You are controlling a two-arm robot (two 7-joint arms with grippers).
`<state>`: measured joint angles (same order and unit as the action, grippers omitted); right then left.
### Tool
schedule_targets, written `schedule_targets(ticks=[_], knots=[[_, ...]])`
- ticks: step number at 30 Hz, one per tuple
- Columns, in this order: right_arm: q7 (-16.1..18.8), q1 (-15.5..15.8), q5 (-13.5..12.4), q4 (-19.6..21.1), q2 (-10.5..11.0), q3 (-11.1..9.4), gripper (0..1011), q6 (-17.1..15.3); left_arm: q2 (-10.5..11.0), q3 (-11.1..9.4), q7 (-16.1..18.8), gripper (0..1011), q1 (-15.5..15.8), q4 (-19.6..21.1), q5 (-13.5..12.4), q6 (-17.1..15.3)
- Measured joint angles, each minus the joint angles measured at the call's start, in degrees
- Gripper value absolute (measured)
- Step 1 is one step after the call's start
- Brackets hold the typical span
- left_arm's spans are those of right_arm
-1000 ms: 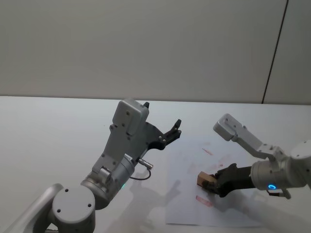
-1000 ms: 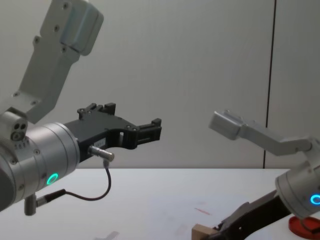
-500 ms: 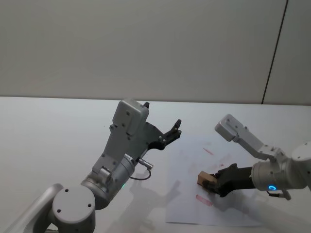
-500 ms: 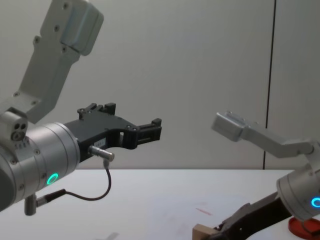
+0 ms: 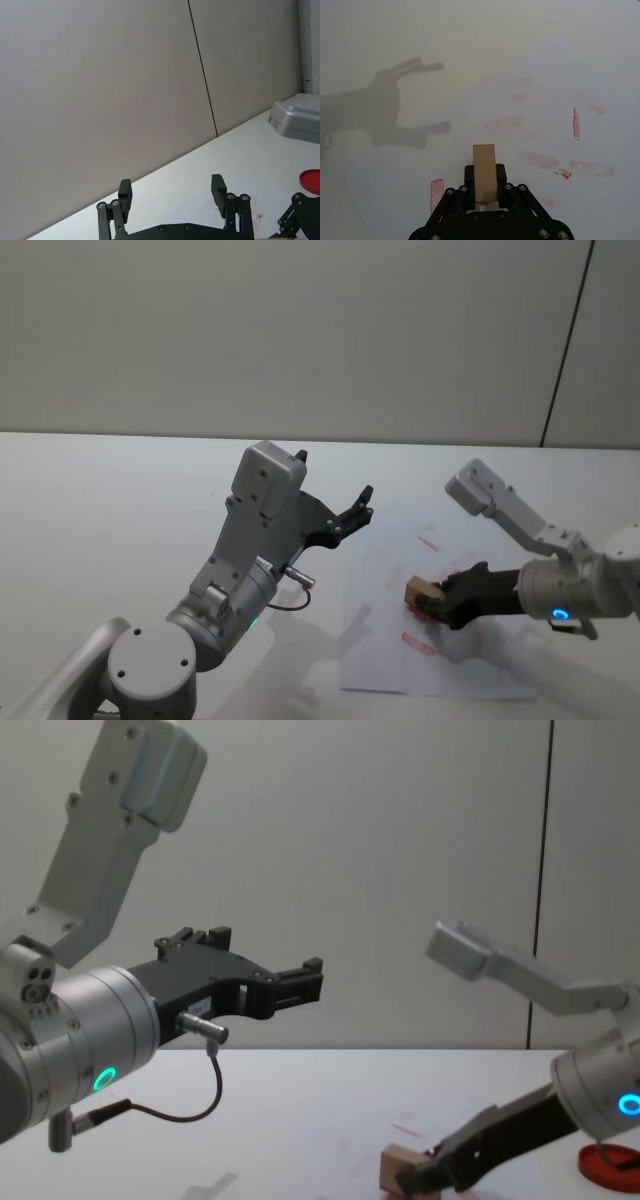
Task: Use the one hand to pick up the stamp and affix it onto the A4 paper.
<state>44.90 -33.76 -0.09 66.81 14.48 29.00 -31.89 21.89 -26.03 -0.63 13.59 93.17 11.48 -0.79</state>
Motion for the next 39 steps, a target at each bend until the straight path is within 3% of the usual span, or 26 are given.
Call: schedule_targets(ticks=[21,39], knots=[[-3.3,0.37,-3.04,4.07,1.6,-1.89,217,-1.14,0.0,0.0,0.0,1002,0.0,0.0,0.0,0.0],[-13.02,3.96,-8.41,7.9,5.38,-5.67,217,-5.19,0.0,0.0,0.0,1002,0.0,0.0,0.0,0.0]])
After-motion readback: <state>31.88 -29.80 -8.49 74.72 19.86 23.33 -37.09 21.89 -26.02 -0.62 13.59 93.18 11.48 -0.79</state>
